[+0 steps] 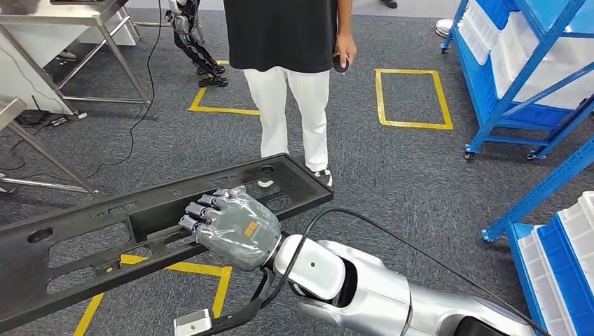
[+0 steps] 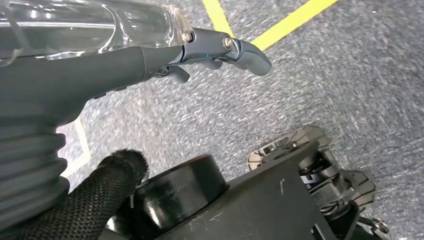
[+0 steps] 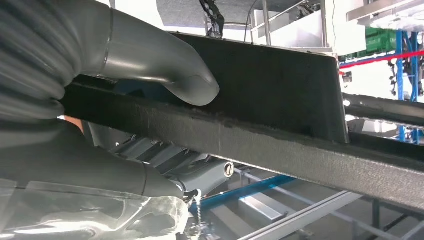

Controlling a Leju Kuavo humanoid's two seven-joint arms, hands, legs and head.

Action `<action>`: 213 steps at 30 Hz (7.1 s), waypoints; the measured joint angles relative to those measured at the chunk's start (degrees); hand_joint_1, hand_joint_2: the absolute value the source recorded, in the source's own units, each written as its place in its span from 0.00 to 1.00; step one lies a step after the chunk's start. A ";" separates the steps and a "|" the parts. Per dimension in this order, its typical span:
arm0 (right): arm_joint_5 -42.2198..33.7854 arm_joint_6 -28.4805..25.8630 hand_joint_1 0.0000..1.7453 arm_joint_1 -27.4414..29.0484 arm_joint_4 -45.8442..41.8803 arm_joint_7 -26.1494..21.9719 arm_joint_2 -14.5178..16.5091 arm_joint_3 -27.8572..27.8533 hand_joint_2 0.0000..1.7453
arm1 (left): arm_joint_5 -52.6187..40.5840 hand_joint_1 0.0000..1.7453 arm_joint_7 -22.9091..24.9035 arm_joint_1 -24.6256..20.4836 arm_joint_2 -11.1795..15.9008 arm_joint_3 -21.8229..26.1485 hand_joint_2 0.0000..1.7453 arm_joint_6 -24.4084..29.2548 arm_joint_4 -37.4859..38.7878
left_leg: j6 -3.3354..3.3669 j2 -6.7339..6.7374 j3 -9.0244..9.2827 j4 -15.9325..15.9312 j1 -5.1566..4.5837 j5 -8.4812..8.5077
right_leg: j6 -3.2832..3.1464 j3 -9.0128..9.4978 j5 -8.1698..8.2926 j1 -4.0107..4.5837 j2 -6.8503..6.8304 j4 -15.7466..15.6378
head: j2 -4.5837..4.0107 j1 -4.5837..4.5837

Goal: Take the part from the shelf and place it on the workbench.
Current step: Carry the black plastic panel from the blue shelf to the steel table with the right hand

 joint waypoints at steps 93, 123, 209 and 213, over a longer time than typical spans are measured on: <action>-4.80 0.09 1.00 0.31 2.16 -1.66 0.89 0.11 1.00 | 0.39 0.00 3.47 0.75 0.02 2.21 1.00 -0.60 -0.32 | -0.39 6.39 0.71 2.18 -0.32 -2.77 | -0.42 -0.70 0.69 0.06 -2.92 -0.15 | 0.00 -0.60; -4.84 -0.35 1.00 0.30 2.75 -1.65 1.13 0.12 1.00 | -1.09 0.00 2.15 1.01 0.20 2.56 1.00 -0.61 -0.33 | -0.03 6.93 2.25 0.07 -0.33 -2.36 | -0.14 -0.41 0.68 0.37 -2.97 -0.60 | -0.01 -0.73; -4.62 -0.74 1.00 0.43 3.64 -0.99 0.88 0.10 1.00 | -3.07 0.00 1.76 1.40 0.29 2.56 1.00 -1.03 -0.31 | 2.26 6.75 6.87 -1.23 -0.57 -4.84 | 0.75 -5.68 0.90 1.08 -2.66 3.20 | -0.01 -0.72; -4.62 -0.76 1.00 0.52 3.64 -1.02 0.96 0.09 1.00 | -3.08 0.00 1.90 1.35 0.33 2.52 1.00 -1.04 -0.31 | 1.06 6.65 8.82 -1.58 -0.84 -6.26 | -0.19 -3.95 3.92 1.37 -2.33 -0.63 | 0.00 -0.62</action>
